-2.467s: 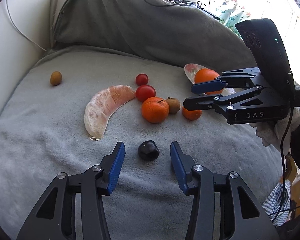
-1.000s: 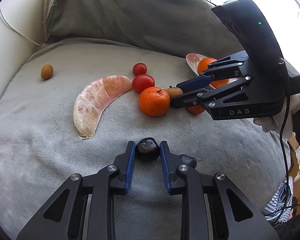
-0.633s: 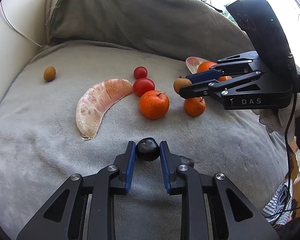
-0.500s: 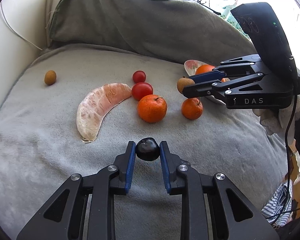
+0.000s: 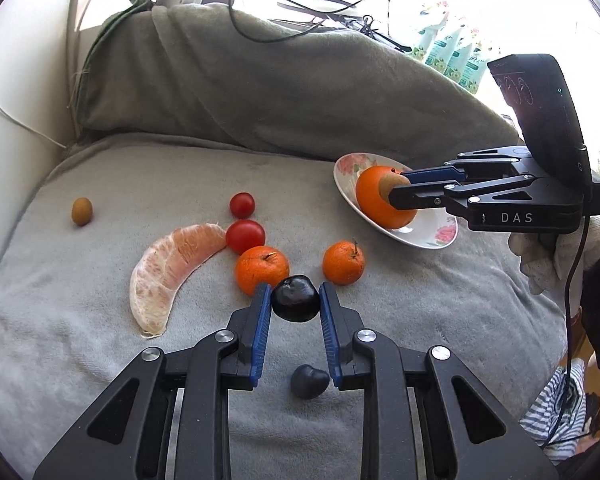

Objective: Organize fruits
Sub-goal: 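Carry the plum and kiwi onto the plate and open both grippers, then lift both grippers away from the plate, then move the right gripper to a small mandarin while the left gripper approaches a red tomato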

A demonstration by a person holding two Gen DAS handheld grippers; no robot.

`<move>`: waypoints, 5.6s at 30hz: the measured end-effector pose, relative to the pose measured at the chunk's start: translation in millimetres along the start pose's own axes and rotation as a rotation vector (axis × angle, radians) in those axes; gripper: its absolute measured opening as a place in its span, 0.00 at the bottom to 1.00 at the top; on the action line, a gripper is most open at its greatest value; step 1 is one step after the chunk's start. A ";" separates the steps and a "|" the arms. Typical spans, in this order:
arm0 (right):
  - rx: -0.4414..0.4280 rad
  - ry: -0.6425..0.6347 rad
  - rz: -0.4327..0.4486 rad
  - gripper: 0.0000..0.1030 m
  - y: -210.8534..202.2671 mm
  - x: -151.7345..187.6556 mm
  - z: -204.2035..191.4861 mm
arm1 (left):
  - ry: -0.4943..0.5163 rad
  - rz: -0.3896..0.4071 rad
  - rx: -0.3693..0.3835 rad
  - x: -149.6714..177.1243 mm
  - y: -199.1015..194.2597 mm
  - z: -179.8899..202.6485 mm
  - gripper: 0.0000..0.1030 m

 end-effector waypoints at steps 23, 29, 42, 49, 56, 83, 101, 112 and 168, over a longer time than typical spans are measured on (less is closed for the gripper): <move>0.098 0.284 0.023 0.28 -13.4 49.3 118.5 | 0.118 0.007 0.108 -50.3 55.8 80.6 0.22; 0.108 0.334 0.021 0.28 -3.1 47.1 142.9 | 0.151 -0.012 0.129 -54.0 74.5 102.9 0.22; 0.088 0.381 0.020 0.28 15.7 39.8 152.2 | 0.218 -0.037 0.127 -55.4 105.3 132.5 0.22; 0.078 0.396 0.026 0.28 17.7 39.3 151.8 | 0.219 -0.042 0.120 -56.5 110.2 131.6 0.23; 0.085 0.390 0.033 0.47 15.9 36.7 150.2 | 0.221 -0.027 0.116 -58.8 107.6 132.9 0.40; 0.116 0.470 0.101 0.88 -11.7 26.2 153.1 | 0.213 0.022 0.081 -63.7 83.8 120.8 0.76; 0.012 0.428 0.137 0.88 -33.8 -8.3 86.9 | 0.135 0.101 -0.009 -61.1 19.4 50.9 0.76; -0.078 0.383 0.131 0.88 -27.5 -26.5 36.4 | 0.036 0.136 -0.108 -46.1 -21.2 -21.7 0.76; 0.060 0.206 0.036 0.45 46.2 16.1 -46.8 | -0.039 -0.107 -0.070 -34.7 79.5 -54.9 0.31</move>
Point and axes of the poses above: each gripper's, at about its wrist camera, not at the fingertips, and y roughly the way its jaws point, z to its right, x to its underside, the point moved 10 cm from there along y, roughly the way its jaws point, and after that the axes turned 8 degrees about x, right-handed, at the moved point
